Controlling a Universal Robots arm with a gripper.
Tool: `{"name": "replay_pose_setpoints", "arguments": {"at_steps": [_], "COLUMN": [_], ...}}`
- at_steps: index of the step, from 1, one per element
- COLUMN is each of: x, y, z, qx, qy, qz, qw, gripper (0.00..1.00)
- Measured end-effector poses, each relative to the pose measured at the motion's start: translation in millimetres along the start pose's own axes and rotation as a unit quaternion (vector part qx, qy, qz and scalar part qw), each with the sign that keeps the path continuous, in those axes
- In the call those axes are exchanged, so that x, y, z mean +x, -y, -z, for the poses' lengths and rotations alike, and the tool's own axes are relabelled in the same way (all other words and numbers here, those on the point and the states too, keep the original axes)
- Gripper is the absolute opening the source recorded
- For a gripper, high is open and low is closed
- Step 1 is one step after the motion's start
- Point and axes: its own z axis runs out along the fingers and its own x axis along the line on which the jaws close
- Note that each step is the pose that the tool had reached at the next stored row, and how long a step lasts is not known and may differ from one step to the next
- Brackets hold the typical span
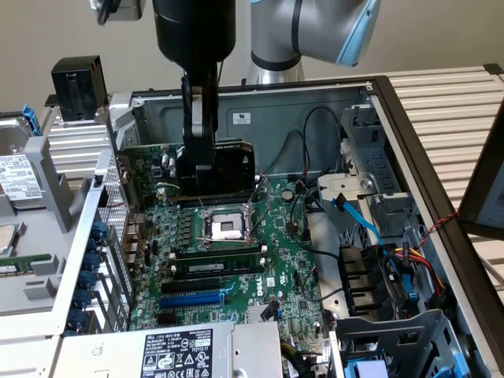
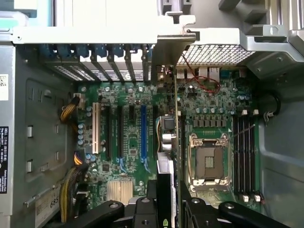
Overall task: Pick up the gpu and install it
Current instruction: 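Insert the gpu into the slot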
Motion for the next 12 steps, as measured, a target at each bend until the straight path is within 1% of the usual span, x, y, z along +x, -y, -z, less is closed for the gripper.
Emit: {"name": "replay_pose_setpoints", "arguments": {"at_steps": [9, 12], "x": [8.6, 13.2], "y": [0.1, -0.1], "z": [-16.0, -21.4], "qx": [-0.0004, -0.0005], "qy": [0.0000, 0.0000], "qz": [0.000, 0.000], "qw": [1.0000, 1.0000], "gripper": [0.27, 0.27]}}
